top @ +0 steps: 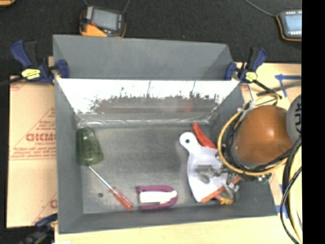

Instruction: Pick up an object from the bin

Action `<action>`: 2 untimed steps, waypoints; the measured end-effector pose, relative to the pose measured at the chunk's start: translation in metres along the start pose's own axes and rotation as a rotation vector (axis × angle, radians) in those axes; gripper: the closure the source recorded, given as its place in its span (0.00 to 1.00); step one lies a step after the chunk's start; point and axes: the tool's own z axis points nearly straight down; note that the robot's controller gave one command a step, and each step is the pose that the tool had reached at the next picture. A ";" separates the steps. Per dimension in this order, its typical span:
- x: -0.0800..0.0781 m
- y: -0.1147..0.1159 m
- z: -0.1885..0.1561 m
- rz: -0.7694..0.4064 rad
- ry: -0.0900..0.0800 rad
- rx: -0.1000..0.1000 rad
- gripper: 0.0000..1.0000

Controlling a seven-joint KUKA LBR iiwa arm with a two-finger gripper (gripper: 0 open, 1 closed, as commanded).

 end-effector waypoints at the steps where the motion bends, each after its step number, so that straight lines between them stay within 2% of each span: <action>1: 0.001 -0.001 -0.015 0.001 0.002 0.002 1.00; 2: 0.000 -0.002 -0.025 0.001 -0.003 0.005 1.00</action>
Offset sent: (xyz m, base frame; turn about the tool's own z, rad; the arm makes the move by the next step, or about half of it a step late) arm -0.0003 -0.0003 0.0311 0.0000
